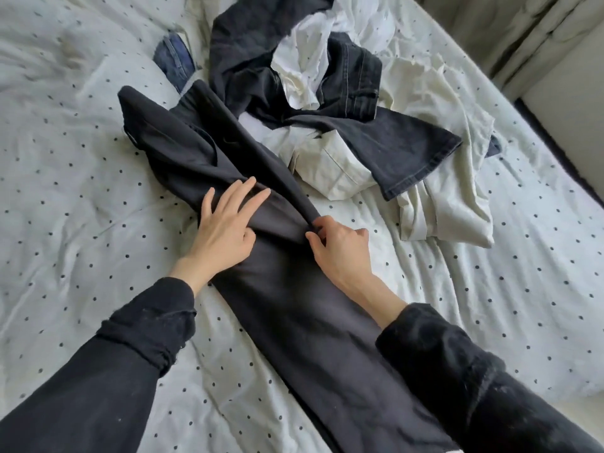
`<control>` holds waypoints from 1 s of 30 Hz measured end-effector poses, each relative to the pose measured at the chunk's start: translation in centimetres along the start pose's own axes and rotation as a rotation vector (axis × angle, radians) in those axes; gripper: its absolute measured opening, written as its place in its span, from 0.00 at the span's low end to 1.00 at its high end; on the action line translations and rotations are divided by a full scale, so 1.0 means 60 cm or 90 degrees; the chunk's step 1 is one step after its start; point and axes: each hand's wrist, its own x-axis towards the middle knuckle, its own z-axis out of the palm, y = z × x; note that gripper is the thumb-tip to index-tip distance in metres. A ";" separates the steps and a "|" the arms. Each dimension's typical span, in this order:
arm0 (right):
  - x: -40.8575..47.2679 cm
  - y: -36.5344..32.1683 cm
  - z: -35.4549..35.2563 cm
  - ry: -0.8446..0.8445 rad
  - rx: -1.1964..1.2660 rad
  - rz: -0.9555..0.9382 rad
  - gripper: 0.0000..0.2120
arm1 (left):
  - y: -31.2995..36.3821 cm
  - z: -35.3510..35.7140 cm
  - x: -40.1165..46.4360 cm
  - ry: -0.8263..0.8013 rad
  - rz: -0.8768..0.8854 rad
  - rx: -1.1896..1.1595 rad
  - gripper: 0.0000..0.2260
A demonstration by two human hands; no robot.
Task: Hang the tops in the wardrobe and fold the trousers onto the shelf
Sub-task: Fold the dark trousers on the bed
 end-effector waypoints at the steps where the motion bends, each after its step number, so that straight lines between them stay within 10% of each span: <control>1: 0.022 -0.021 0.001 0.006 -0.025 -0.030 0.14 | -0.019 -0.006 -0.001 0.012 -0.026 -0.015 0.34; 10: 0.177 -0.190 0.030 -0.070 -0.177 -0.220 0.24 | -0.147 -0.024 0.002 0.167 -0.434 -0.268 0.26; 15: 0.223 -0.246 0.061 -0.065 -0.284 -0.264 0.13 | -0.186 -0.010 0.021 0.160 -0.354 -0.314 0.21; 19: 0.261 -0.229 0.020 0.072 -0.106 -0.099 0.10 | -0.199 -0.013 0.048 0.148 -0.316 -0.343 0.22; 24: 0.293 -0.197 -0.006 -0.011 -0.146 0.043 0.17 | -0.205 -0.007 0.073 0.151 -0.336 -0.388 0.24; 30: 0.300 -0.218 0.012 -0.082 -0.166 0.027 0.25 | -0.202 0.014 0.072 0.080 -0.584 -0.609 0.16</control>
